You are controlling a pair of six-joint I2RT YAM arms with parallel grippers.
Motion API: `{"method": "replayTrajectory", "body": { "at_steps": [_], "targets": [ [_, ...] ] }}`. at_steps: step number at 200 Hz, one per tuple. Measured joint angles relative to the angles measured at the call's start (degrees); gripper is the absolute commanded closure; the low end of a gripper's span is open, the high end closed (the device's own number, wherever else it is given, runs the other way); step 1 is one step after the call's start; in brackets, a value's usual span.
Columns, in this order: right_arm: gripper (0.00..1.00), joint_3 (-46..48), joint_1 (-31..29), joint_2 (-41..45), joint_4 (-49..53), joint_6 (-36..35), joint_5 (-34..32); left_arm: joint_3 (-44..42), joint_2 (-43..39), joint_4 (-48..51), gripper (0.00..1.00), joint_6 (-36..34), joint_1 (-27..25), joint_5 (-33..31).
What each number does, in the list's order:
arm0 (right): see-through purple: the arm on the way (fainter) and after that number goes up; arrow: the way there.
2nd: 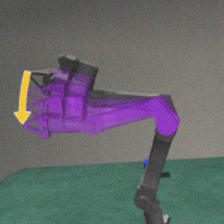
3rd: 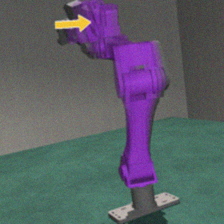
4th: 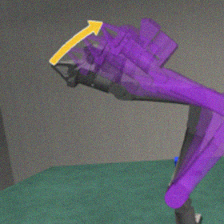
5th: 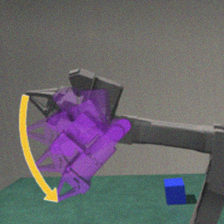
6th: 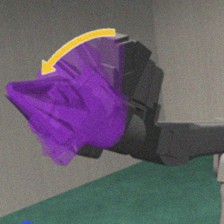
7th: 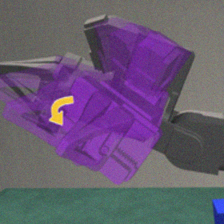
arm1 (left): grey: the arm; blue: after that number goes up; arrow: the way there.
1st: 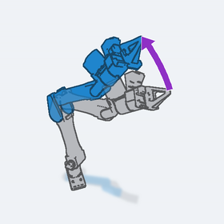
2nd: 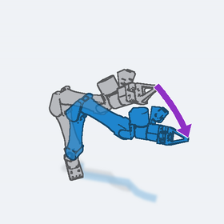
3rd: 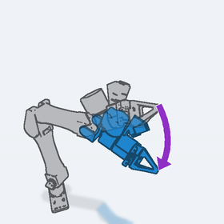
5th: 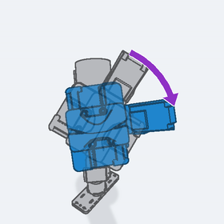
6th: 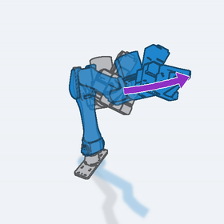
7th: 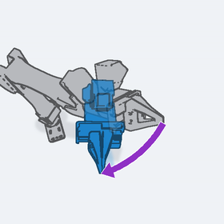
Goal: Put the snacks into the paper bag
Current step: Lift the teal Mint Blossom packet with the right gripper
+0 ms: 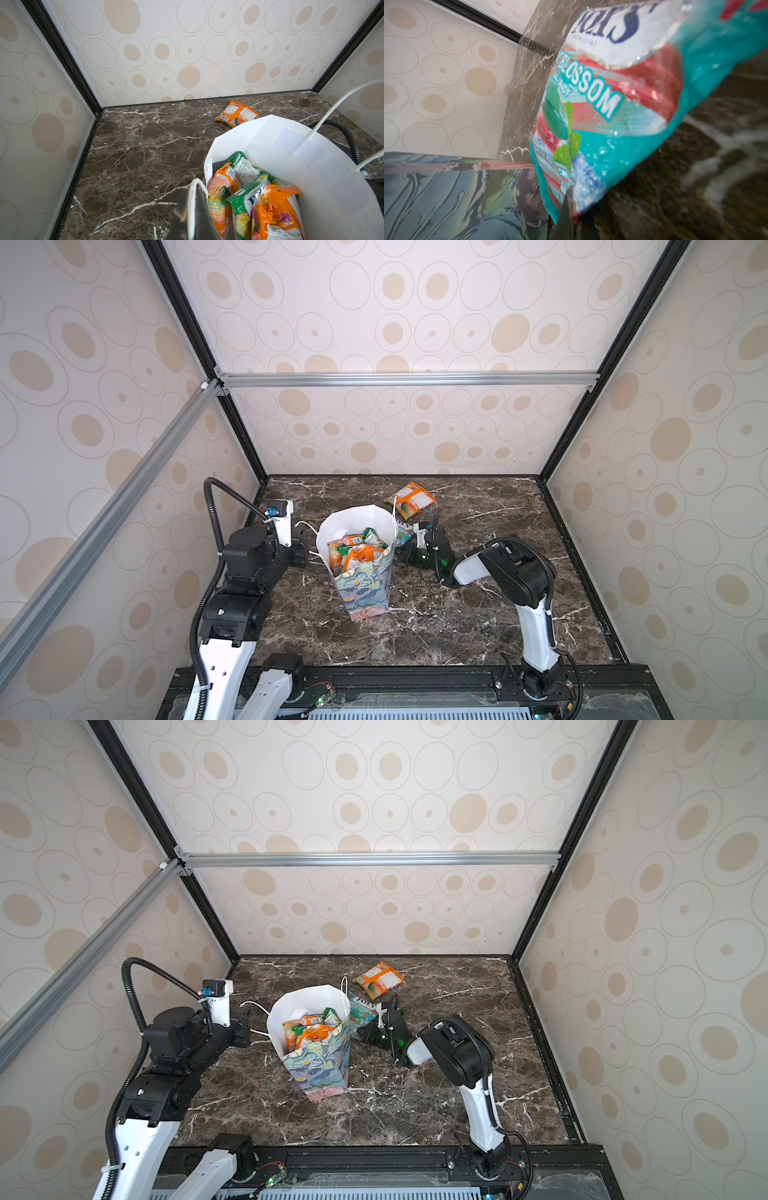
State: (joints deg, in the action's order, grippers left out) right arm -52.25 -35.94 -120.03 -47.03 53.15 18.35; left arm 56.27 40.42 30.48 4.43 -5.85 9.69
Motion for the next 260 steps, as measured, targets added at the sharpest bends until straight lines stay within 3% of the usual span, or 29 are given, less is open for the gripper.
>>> {"method": "replayTrajectory", "body": {
  "at_steps": [111, 260],
  "targets": [
    [1.0, 5.3, 0.0, 12.9, 12.1, -6.6, -2.8, 0.0, 1.0, 0.0, 0.95, 0.0, 0.0, 0.5],
    [1.0, 1.4, 0.0, 31.7, 37.9, -17.9, -7.0, 0.0, 1.1, 0.0, 0.95, 0.0, 0.0, 0.9]
  ]
}}
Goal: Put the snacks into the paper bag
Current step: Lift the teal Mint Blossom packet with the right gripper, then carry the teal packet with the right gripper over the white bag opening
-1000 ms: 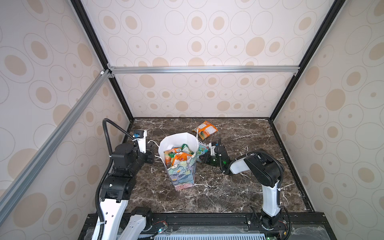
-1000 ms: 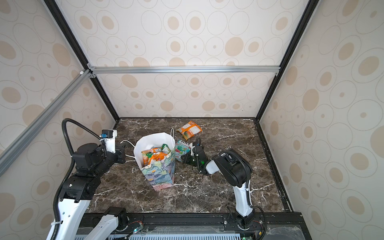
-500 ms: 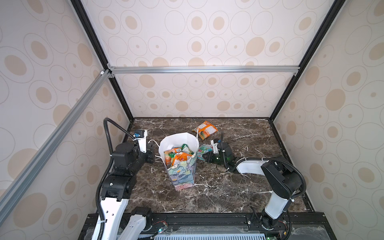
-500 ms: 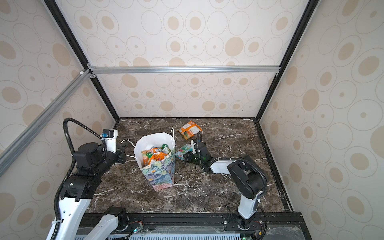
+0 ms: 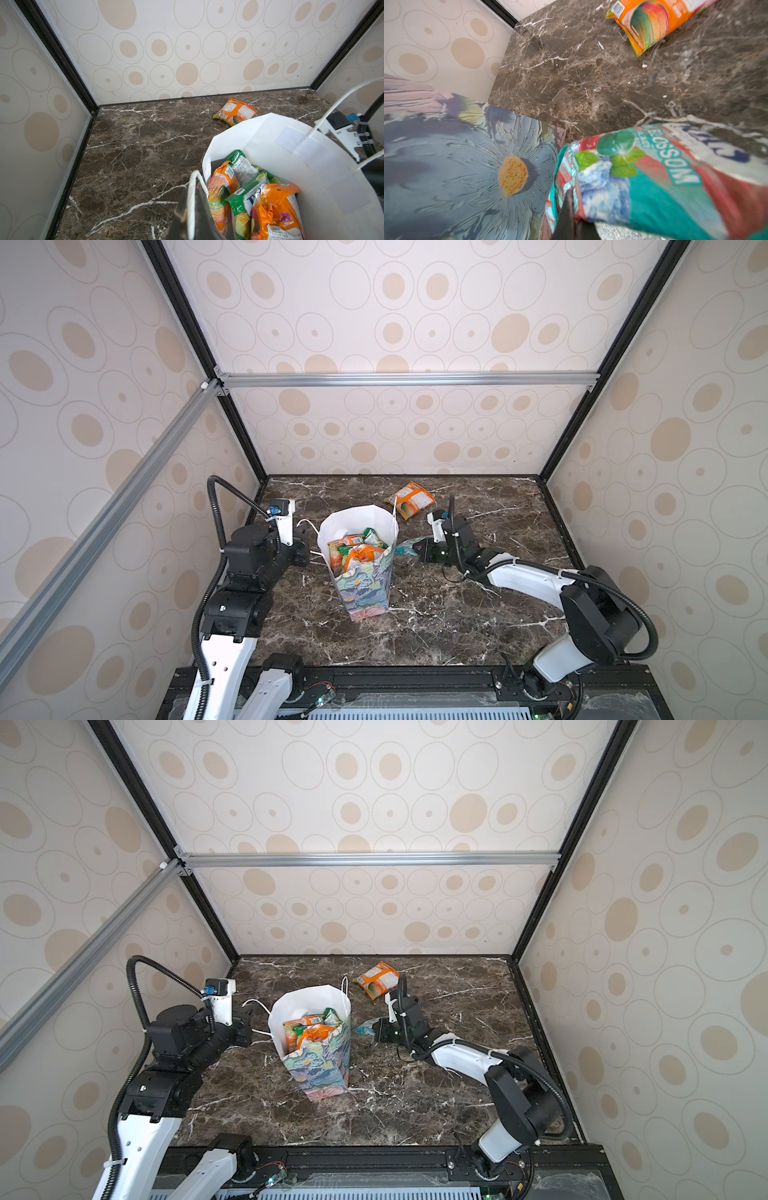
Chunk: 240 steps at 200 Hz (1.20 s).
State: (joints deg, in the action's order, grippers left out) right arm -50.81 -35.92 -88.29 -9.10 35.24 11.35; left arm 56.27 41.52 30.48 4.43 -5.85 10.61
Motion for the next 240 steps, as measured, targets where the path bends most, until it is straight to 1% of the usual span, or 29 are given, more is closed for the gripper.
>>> {"method": "replayTrajectory", "body": {
  "at_steps": [71, 104, 145, 202, 240],
  "targets": [
    [1.0, -4.5, 0.0, 12.1, 11.5, -7.7, -3.8, 0.0, -0.1, 0.0, 0.95, 0.0, 0.0, 0.0],
    [1.0, -6.6, 0.0, 16.9, 13.9, -10.3, -4.1, 0.0, 0.0, 0.0, 0.95, 0.0, 0.0, 0.1],
    [1.0, -12.2, 0.0, 18.4, 17.7, -12.5, -3.7, 0.0, -0.1, 0.0, 0.95, 0.0, 0.0, 0.5],
    [1.0, -15.5, 0.0, 20.1, 21.8, -14.9, -3.5, 0.0, 0.0, 0.0, 0.95, 0.0, 0.0, 0.6],
    [1.0, -20.4, 0.0, 20.1, 23.8, -16.2, -1.1, 0.0, -0.1, 0.0, 0.95, 0.0, 0.0, 0.6]
  ]
}}
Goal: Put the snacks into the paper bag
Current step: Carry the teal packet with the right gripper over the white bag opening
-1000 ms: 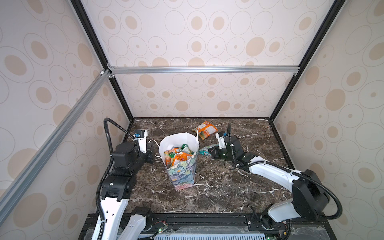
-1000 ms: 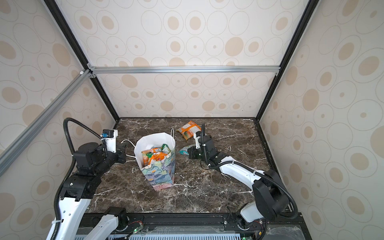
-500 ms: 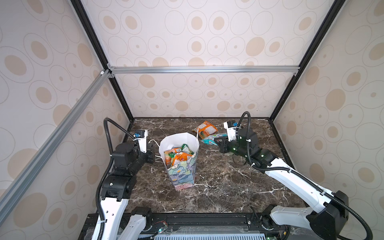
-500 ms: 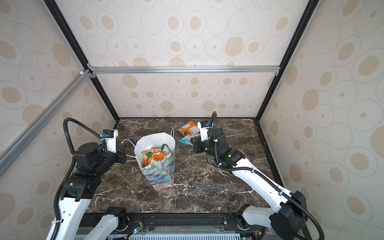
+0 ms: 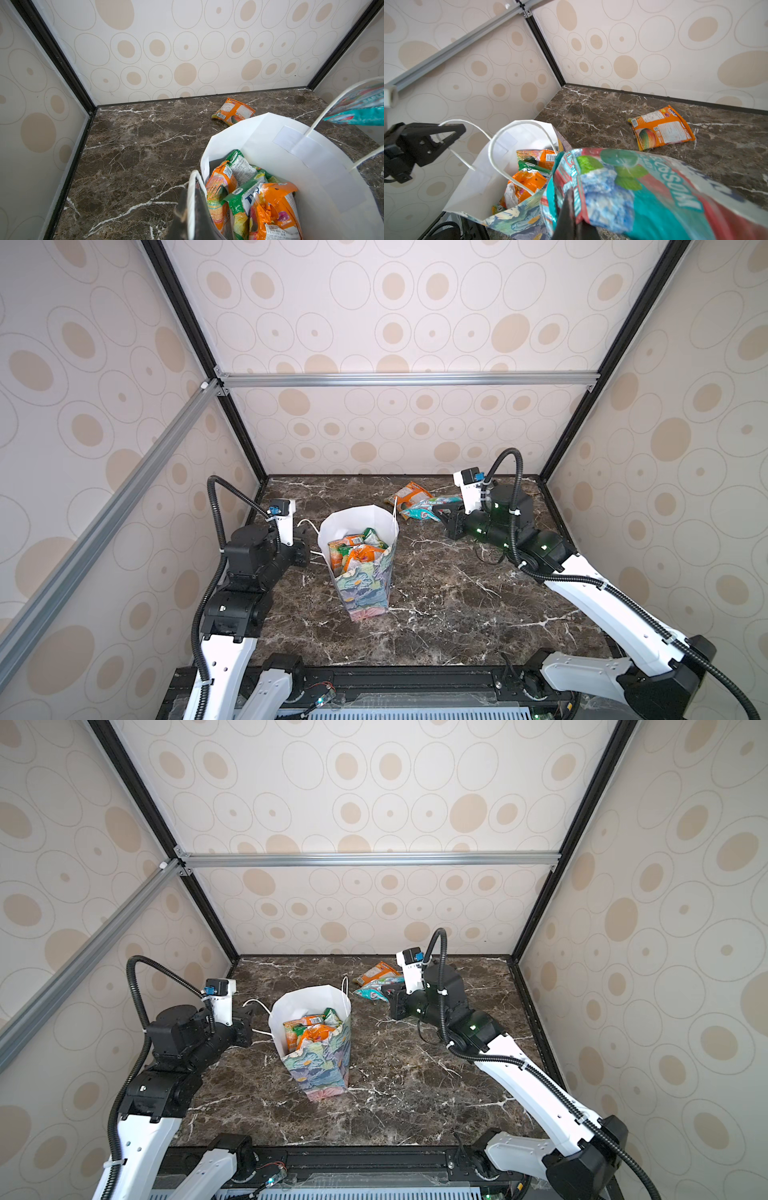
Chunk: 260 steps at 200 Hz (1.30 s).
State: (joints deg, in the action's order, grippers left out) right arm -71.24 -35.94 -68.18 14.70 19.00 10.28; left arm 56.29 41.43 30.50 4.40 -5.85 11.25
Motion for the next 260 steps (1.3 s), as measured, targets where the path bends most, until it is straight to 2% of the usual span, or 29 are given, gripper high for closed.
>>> {"method": "replayTrajectory", "body": {
  "at_steps": [30, 73, 115, 216, 260],
  "targets": [
    [1.0, -4.6, -1.3, -0.1, 0.9, -1.0, 1.8, 0.0, 0.0, 0.0, 0.95, 0.0, 0.0, 0.1],
    [1.0, -13.8, -7.0, -1.9, 3.8, -5.2, 1.9, 0.0, 0.0, 0.0, 0.95, 0.0, 0.0, 0.2],
    [1.0, -17.6, -8.4, -2.8, 5.0, -7.6, 1.6, 0.0, -0.1, 0.0, 0.95, 0.0, 0.0, 0.4],
    [1.0, -27.5, -13.0, -10.8, 10.4, -12.0, 3.1, 0.0, -0.4, 0.0, 0.95, 0.0, 0.0, 0.7],
    [1.0, -34.1, -17.9, -15.3, 14.9, -15.2, 3.4, 0.0, -0.4, 0.0, 0.96, 0.0, 0.0, 0.9]
  ]
}}
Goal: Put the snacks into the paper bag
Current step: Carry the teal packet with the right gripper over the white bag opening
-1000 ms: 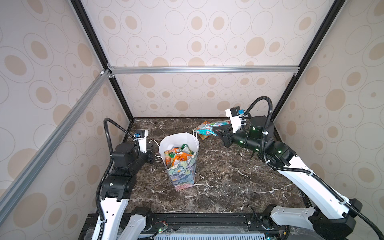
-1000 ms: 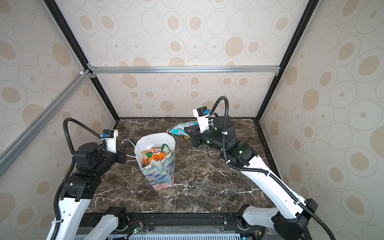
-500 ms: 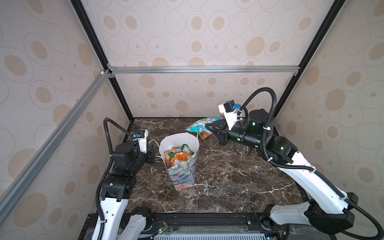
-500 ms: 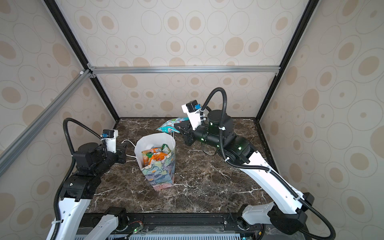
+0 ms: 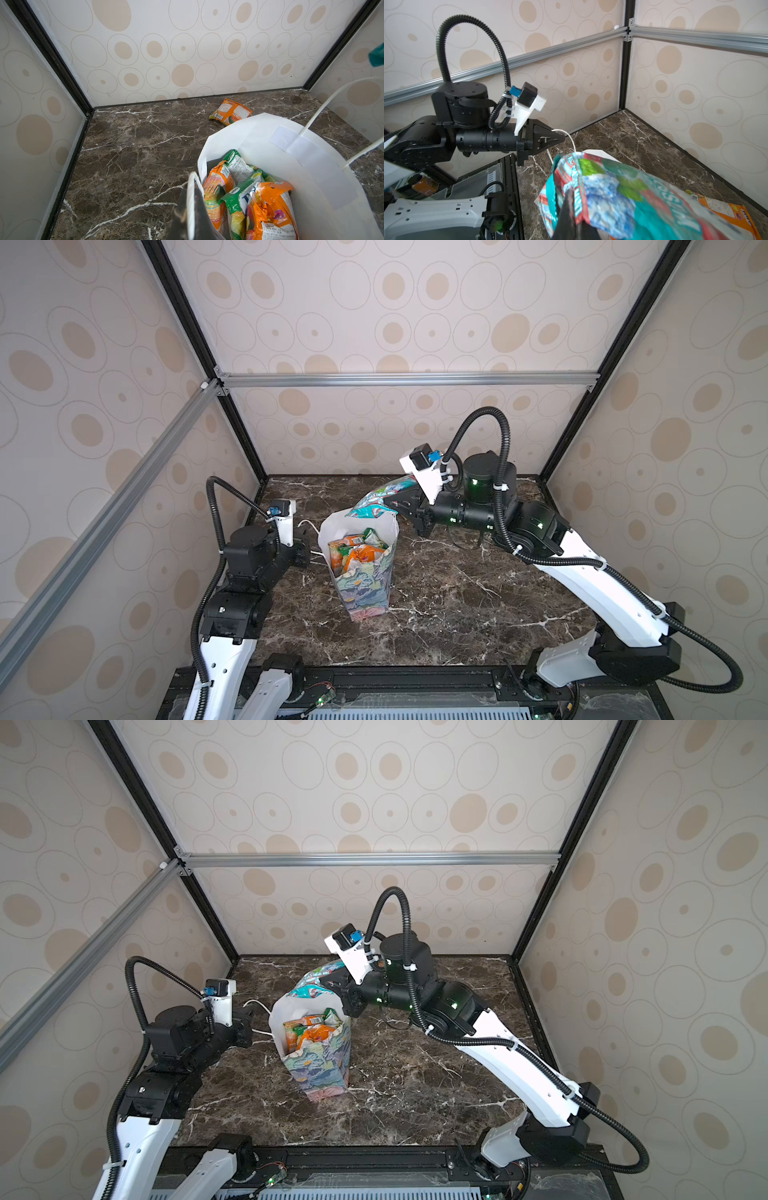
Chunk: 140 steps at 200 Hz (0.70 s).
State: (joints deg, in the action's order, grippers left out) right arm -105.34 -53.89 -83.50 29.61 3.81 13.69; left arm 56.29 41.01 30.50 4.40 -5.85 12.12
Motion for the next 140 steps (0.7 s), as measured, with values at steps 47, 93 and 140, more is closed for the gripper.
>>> {"method": "replayTrajectory", "body": {
  "at_steps": [47, 93, 140],
  "targets": [
    [1.0, -4.3, -3.2, -3.2, 3.6, -3.8, 0.5, 0.0, 0.0, 0.0, 0.96, 0.0, 0.0, 0.0],
    [1.0, -10.4, -3.1, -10.2, 8.4, -6.3, 1.4, 0.0, -0.2, 0.0, 0.96, 0.0, 0.0, 0.0],
    [1.0, -16.9, -3.1, -18.4, 15.4, -8.0, 2.6, 0.0, -0.3, 0.0, 0.96, 0.0, 0.0, 0.0]
  ]
}}
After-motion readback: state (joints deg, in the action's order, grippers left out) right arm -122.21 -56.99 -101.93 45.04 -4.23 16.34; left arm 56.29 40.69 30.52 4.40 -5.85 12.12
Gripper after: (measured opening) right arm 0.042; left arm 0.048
